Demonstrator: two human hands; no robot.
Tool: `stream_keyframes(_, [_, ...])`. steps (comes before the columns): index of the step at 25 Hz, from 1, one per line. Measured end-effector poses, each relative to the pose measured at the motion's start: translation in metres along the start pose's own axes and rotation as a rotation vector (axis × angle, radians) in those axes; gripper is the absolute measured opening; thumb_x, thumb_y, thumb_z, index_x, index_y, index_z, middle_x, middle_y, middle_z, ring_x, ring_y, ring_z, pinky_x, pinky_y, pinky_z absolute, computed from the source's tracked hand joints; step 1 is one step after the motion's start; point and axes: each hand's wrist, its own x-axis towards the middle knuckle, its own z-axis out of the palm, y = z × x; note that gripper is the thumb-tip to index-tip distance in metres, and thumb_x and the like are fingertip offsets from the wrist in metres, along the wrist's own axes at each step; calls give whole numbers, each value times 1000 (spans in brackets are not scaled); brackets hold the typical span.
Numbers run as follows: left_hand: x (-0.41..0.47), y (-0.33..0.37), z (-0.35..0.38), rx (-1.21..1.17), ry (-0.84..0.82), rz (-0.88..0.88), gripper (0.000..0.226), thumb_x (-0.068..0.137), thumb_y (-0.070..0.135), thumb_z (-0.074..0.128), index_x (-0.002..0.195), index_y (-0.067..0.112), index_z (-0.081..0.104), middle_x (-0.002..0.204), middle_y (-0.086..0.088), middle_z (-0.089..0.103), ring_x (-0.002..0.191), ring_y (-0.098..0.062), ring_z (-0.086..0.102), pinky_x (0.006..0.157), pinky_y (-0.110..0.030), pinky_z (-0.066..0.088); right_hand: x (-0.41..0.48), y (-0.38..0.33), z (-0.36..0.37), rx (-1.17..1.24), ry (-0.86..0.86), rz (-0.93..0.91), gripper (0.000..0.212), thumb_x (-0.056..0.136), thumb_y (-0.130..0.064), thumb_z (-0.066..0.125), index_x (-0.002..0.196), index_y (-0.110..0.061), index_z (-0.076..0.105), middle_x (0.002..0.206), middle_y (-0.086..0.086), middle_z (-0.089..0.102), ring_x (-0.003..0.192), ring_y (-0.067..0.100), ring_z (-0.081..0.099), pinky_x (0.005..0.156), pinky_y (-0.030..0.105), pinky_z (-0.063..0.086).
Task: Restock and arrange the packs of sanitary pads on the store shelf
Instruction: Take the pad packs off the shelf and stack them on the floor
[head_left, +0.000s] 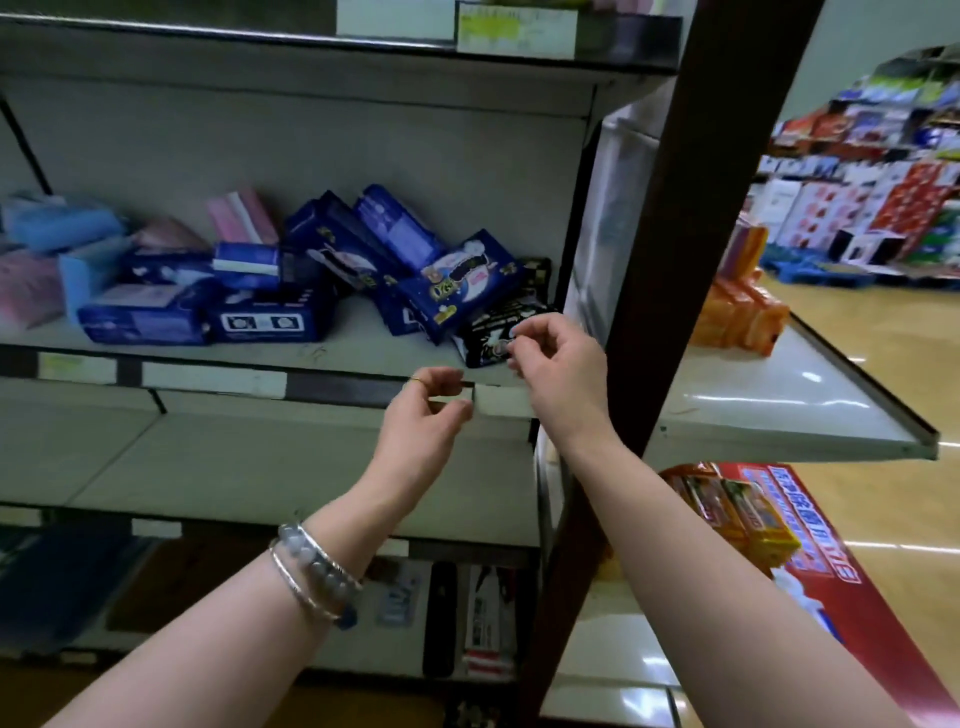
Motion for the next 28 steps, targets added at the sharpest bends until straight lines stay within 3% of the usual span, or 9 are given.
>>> stream_keyframes(3, [48,-11,2,30,10,-42,22,85,7,57,104,18,55,104,-4,62,95,-23,61,91,-41,50,40,15,25,-168,46,139,15,90,-11,52,101,-14,61,89,-4,60,82,12,53,56,7,35])
stream_keyframes(5, [81,-17,5,48,7,-57,25,87,8,58,111,14,55,106,-4,60,91,-20,58,85,-32,49,69,30,40,-207,87,180,12,89,-7,51,96,-11,60,89,1,58,82,16,53,55,11,36])
stream_keyframes(7, [114,-22,4,111,-29,-29,31,87,10,59,117,11,53,103,-1,56,90,-15,55,76,-23,42,96,47,55,-221,103,174,10,86,-2,51,87,-5,60,86,9,60,81,26,60,67,23,48])
stream_keyframes(9, [146,-28,-3,171,-67,53,40,84,10,63,122,9,50,108,-3,54,96,-14,54,78,-19,41,126,68,64,-324,142,212,14,85,-7,53,93,-1,63,93,16,63,83,30,62,70,33,52])
stream_keyframes(11, [176,-34,-10,334,-28,183,59,78,16,71,130,7,44,124,-10,43,113,-21,46,96,-27,37,152,86,67,-435,210,253,21,86,-14,53,99,1,60,100,21,61,88,32,60,69,30,47])
stream_keyframes(13, [196,-37,-15,600,51,305,80,72,27,77,138,10,35,138,-17,29,126,-32,30,107,-38,24,168,102,69,-489,263,316,31,86,-18,54,107,4,55,108,24,56,98,36,57,79,36,49])
stream_keyframes(17, [216,-48,-14,786,-40,271,110,63,46,79,147,21,13,151,-16,3,137,-37,5,112,-47,10,179,122,73,-704,199,511,48,89,-29,52,129,-4,43,133,22,43,121,36,42,101,45,37])
stream_keyframes(24, [228,-60,-29,759,-11,311,96,65,44,76,143,21,25,138,-15,25,125,-32,26,106,-37,26,198,144,64,-598,161,581,45,83,-36,57,121,-14,53,130,19,48,120,37,43,99,48,41])
stream_keyframes(28, [223,-61,-50,800,-47,279,98,63,44,78,142,25,25,134,-13,27,124,-31,28,104,-36,30,202,152,58,-535,177,643,60,73,-42,67,125,-15,52,135,19,44,124,36,37,101,44,38])
